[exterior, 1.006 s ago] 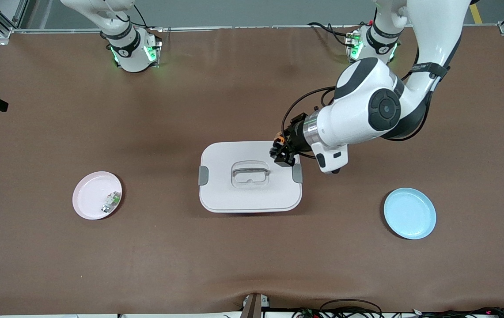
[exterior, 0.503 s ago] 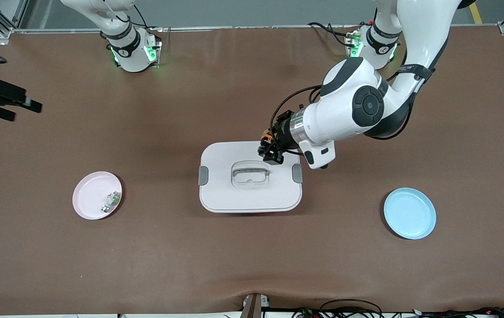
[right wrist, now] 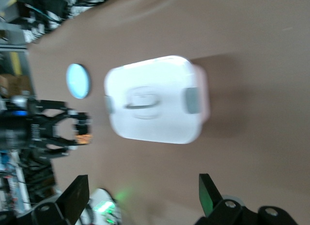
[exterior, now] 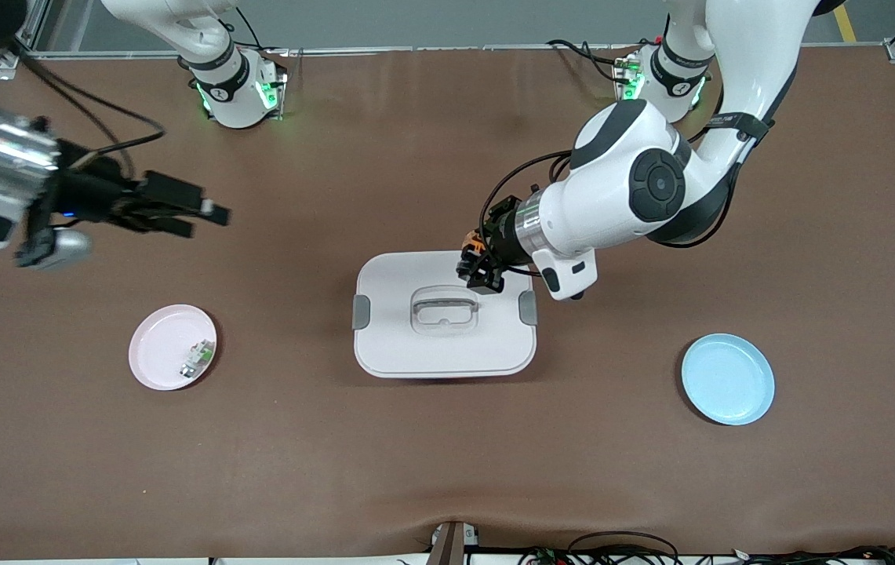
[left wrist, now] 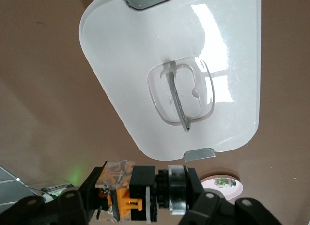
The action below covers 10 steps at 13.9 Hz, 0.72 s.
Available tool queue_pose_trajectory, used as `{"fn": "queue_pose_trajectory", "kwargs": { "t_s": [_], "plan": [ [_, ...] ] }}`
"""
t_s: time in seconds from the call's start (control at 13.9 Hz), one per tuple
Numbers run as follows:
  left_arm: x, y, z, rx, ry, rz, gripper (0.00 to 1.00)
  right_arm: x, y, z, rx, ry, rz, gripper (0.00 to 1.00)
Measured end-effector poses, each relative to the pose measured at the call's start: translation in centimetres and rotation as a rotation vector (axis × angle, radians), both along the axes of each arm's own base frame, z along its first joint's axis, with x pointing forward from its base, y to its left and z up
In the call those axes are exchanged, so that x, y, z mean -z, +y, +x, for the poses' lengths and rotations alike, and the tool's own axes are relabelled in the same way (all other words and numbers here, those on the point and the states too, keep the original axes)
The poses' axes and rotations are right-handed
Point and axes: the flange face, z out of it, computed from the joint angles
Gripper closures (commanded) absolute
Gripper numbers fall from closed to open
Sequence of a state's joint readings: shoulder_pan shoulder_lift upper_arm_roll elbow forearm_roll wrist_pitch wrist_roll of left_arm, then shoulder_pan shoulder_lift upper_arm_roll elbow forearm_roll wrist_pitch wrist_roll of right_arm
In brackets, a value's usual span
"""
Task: Transfer orange switch to right arm and place
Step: 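Reach the right gripper toward the orange switch held by the left gripper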
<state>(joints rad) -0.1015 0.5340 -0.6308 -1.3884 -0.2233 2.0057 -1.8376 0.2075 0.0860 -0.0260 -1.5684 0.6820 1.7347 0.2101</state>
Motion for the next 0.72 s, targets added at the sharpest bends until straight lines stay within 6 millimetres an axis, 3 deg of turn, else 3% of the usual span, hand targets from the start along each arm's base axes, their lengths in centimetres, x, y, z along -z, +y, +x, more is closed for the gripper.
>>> {"fn": "queue_pose_trajectory", "kwargs": {
  "t_s": [0.14, 0.36, 0.72],
  "plan": [
    [0.2, -0.4, -0.2, 0.006, 0.002, -0.001, 0.86, 0.0, 4.6, -0.6, 0.037, -0.01, 0.036, 0.0],
    [0.4, -0.9, -0.4, 0.008, 0.0, -0.005, 0.86, 1.5, 9.4, -1.6, 0.061, -0.005, 0.129, 0.0],
    [0.7, -1.0, -0.3, 0.006, 0.001, -0.008, 0.86, 8.4, 16.2, -4.5, 0.18, -0.037, 0.174, 0.0]
  ]
}}
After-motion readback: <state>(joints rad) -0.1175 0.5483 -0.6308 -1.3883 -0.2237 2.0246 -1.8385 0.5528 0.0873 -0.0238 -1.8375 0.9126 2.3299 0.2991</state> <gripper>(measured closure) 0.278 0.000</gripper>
